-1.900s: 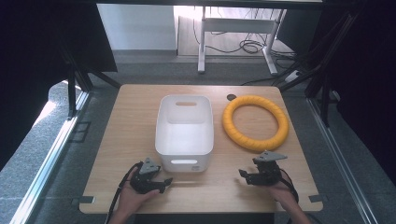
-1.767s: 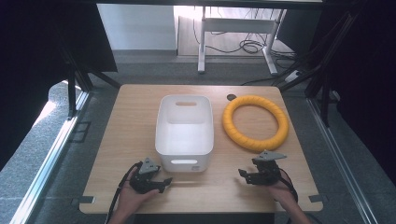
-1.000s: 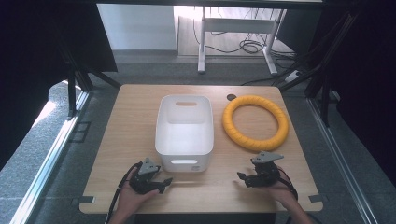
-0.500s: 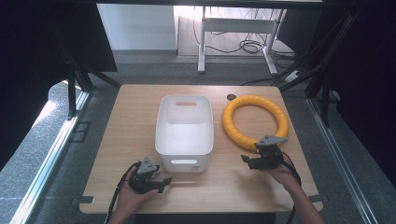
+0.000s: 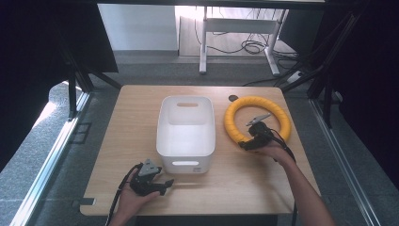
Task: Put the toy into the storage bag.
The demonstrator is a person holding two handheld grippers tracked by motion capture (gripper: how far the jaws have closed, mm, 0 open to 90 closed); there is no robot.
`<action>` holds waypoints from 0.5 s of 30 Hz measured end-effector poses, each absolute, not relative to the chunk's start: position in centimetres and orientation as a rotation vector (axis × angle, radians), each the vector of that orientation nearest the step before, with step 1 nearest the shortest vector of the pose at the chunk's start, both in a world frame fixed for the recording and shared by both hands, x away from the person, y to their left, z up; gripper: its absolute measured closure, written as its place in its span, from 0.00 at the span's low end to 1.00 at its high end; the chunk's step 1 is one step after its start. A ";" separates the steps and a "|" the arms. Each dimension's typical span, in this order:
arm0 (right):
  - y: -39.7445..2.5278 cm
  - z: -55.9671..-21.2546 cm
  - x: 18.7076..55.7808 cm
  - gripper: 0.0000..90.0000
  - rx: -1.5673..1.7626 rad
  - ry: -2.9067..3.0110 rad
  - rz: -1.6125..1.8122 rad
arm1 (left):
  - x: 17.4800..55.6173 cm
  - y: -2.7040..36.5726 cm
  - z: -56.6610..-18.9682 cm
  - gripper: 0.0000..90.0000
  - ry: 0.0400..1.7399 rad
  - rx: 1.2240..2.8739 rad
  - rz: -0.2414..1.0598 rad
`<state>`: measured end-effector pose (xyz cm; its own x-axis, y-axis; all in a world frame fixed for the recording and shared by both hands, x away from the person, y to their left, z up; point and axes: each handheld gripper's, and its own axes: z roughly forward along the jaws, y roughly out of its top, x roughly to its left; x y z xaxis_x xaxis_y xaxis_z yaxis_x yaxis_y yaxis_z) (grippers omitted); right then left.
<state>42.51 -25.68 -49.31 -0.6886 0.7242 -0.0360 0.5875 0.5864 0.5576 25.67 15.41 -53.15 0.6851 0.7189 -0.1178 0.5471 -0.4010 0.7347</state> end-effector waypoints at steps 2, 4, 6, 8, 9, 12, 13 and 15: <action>-25.5 -49.7 42.9 0.31 1.091 2.579 0.728 | 25.7 15.4 -53.1 0.32 0.962 2.102 0.276; -25.3 -50.1 43.1 0.32 1.081 2.590 0.706 | 25.7 15.4 -53.1 0.32 0.959 2.104 0.277; -25.2 -50.6 43.2 0.34 1.074 2.618 0.685 | 25.7 15.4 -53.1 0.32 0.960 2.106 0.278; -25.0 -50.9 43.3 0.38 1.066 2.636 0.661 | 25.7 15.3 -53.1 0.32 0.960 2.107 0.275; -25.1 -51.0 43.4 0.39 1.057 2.645 0.654 | 25.7 15.3 -53.2 0.32 0.956 2.110 0.278; -25.0 -51.2 43.5 0.45 1.067 2.658 0.643 | 25.6 15.2 -53.1 0.32 0.952 2.113 0.277; -25.0 -51.3 43.6 0.46 1.063 2.658 0.639 | 25.6 15.2 -53.1 0.32 0.949 2.116 0.275; -25.1 -51.2 43.6 0.49 1.068 2.653 0.641 | 25.6 15.2 -53.1 0.32 0.950 2.116 0.276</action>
